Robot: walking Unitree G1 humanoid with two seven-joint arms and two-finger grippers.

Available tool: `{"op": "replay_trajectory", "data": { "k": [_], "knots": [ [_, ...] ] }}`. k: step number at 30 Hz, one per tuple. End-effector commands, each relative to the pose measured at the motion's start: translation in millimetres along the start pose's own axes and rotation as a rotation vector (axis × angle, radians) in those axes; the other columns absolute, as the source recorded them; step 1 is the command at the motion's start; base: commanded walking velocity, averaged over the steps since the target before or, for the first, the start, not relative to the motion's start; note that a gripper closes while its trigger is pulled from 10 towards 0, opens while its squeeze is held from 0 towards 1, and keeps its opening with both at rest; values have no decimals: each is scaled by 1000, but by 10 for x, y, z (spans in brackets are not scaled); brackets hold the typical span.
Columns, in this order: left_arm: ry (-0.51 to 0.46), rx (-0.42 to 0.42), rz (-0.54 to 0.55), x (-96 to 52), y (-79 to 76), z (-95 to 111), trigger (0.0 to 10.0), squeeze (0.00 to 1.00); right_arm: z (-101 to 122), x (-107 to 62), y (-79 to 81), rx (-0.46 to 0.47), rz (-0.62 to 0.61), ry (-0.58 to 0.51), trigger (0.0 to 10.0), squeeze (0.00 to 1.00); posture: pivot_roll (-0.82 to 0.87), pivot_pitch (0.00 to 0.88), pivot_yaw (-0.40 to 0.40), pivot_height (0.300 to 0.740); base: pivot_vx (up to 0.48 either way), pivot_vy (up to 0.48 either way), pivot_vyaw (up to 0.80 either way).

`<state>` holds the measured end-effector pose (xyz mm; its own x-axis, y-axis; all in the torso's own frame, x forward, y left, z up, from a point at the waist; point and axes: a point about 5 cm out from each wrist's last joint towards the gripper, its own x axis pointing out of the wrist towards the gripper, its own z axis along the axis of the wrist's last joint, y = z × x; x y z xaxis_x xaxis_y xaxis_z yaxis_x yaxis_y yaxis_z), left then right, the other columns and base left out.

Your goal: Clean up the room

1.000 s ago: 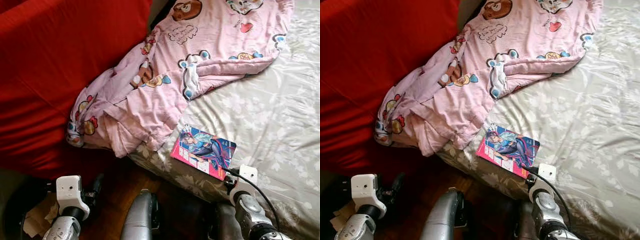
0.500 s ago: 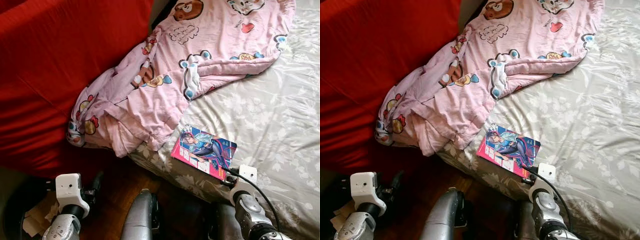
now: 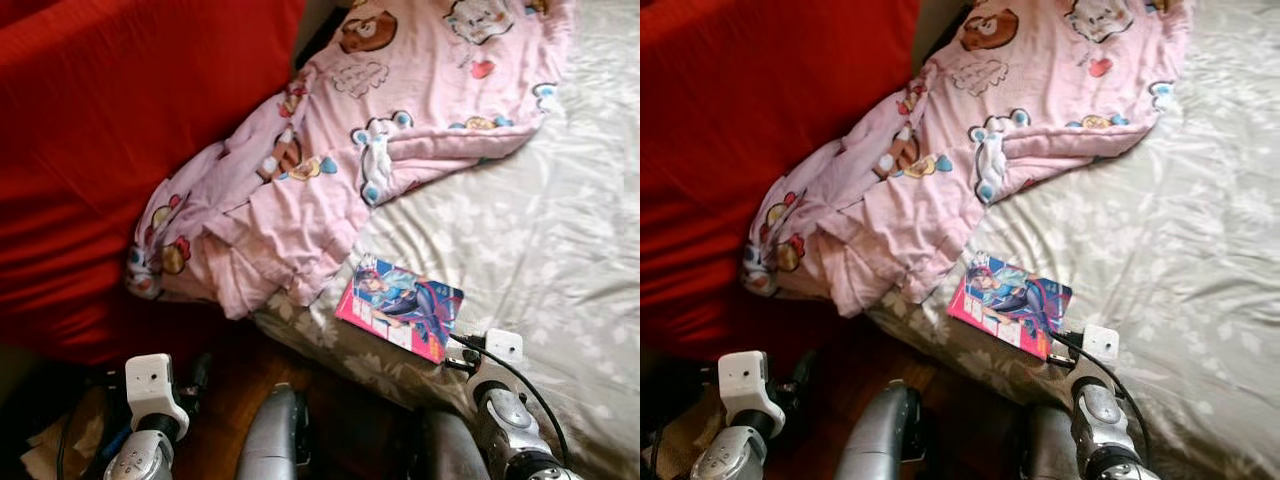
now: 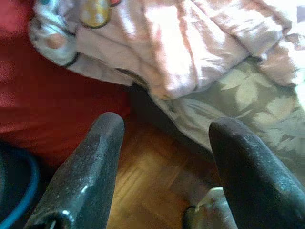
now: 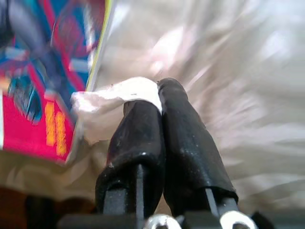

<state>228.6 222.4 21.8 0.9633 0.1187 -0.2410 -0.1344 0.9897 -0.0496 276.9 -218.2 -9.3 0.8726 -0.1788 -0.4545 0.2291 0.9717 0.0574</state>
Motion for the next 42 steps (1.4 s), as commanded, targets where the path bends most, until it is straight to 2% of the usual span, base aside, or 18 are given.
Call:
{"op": "replay_trajectory", "data": {
  "k": [1, 6, 7, 8, 9, 11, 12, 16, 21, 25, 30, 33, 36, 42],
  "knots": [
    [64, -14, 55, -74, 74, -224, 10000, 0, -127, -84, -75, -36, 13, -12, 0, 0, 47, 104, 24, 646, 0, 0, 0],
    [96, -47, 109, -84, 75, -378, 10000, 0, -255, -201, -166, -44, 33, -47, 0, 0, 19, 41, -16, 646, 0, 0, 0],
    [104, -49, 114, -86, 77, -401, 10000, 0, -278, -214, -167, -42, 40, -42, 2157, 0, 16, 38, -18, 646, 0, 0, 0],
    [110, -50, 117, -87, 75, -420, 10000, 0, -295, -222, -168, -40, 43, -37, 2157, 0, 10, 27, -17, 646, 0, 0, 0],
    [138, -49, 121, -98, 66, -491, 10000, 0, -368, -244, -180, -36, 39, -1, 10000, 0, 3, 11, -18, 646, 0, 0, 0],
    [148, -49, 123, -104, 64, -515, 10000, 0, -394, -252, -187, -36, 33, 13, 10000, 0, 3, 11, -18, 646, 0, 0, 0],
    [179, -47, 120, -105, 41, -578, 10000, 0, -430, -261, -159, -7, 53, 28, 10000, 0, 5, 0, -15, 646, 0, 0, 0],
    [206, -40, 107, -82, 6, -632, 10000, 0, -478, -260, -102, -28, 68, 68, 10000, 0, 2, 0, -14, 656, 0, 0, 0],
    [277, -31, 121, -61, 23, -732, 10000, 0, -684, -308, 12, -66, 102, 217, 10000, 0, 4, 0, -6, 686, 0, 0, 0],
    [328, -24, 113, -65, 14, -794, 10000, 0, -820, -371, 60, -94, 122, 288, 10000, 0, 8, 0, -4, 711, 0, 0, 0],
    [398, -20, 116, -106, -4, -890, 10000, 0, -981, -464, 0, -99, 76, 370, 10000, 0, 3, 0, -2, 740, 0, 0, 0],
    [432, -16, 117, -140, -14, -941, 10000, 0, -1041, -502, -45, -104, 59, 408, 10000, 0, 0, 0, -3, 740, 0, 0, 0],
    [480, -10, 118, -191, -29, -1011, 10000, 0, -1055, -511, -63, -105, 52, 422, 10000, 0, -7, 0, -3, 740, 0, 0, 0],
    [513, -15, 123, -233, -37, -1064, 10000, 0, -1059, -514, -55, -110, 58, 421, 10000, 0, -13, 0, -1, 740, 0, 0, 0]
  ]
}}
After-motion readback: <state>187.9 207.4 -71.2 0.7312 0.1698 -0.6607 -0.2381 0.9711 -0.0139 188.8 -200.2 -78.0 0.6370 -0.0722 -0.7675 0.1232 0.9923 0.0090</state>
